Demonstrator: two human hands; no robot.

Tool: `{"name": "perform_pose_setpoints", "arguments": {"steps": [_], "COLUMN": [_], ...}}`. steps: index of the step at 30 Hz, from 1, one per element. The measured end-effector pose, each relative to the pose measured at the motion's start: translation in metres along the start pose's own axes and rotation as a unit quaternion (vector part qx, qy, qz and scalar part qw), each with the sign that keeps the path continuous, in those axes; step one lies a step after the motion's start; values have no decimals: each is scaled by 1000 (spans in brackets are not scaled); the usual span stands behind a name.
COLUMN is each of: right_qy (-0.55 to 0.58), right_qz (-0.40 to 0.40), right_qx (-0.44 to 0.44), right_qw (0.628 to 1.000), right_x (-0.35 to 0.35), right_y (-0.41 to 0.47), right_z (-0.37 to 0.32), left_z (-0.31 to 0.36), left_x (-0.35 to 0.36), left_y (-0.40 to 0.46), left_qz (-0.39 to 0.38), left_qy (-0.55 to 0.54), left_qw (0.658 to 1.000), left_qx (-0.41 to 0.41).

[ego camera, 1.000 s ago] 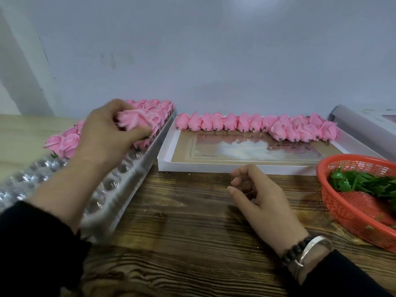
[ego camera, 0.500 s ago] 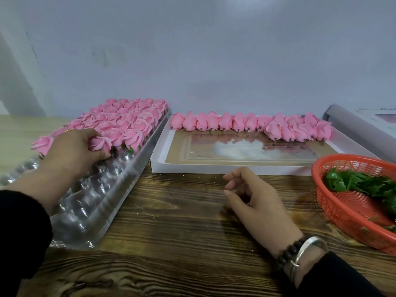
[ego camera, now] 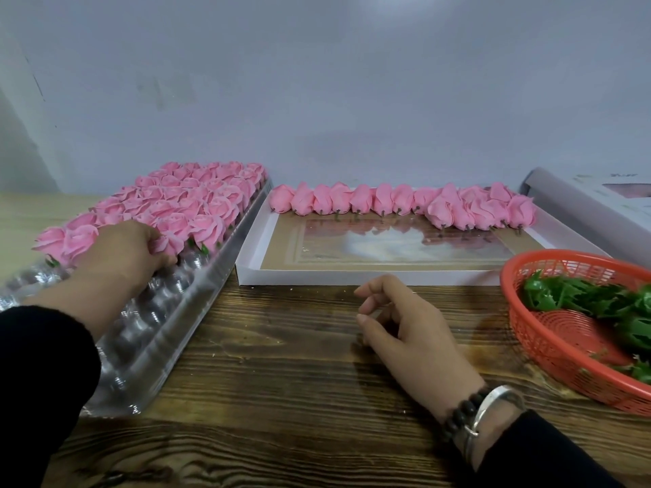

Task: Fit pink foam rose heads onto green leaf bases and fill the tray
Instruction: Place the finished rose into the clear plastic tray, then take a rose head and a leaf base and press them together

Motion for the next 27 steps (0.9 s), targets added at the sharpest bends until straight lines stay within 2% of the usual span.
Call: {"name": "perform_pose_setpoints", "arguments": {"steps": [12,15,17,19,21,27], "right_qy": [25,36,42,54,64,83], "right_qz": [16,10,8,10,4,52], "right_qx": [17,27,32,33,37,57], "right_qw": [999,999,999,998,997,994], "right_x": [-3,-1,0,-1,-1,-22], "right_y": [3,3,4,4,4,12], "right_z": [5,7,7,8,7,21], "left_z": [12,17,28,51,81,164], "left_x": [-6,-12,-23,-35,-37,16], "left_y": [-10,-10,-10,-17,-27,-30], "left_qz": [3,6,37,82,92,6], "left_qy": [49,110,141,114,58,-118], "left_qw": [998,992,986,983,982,974], "left_qx": [48,65,84,117,156,194]}}
Point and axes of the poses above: each hand's wrist, its own y-axis towards the middle knuckle, its own x-axis out of the palm, z = x × y, the point moved 9 cm from there along y, towards the middle knuckle, and after that the axes turned 5 degrees about -y, right-handed, at the moved point
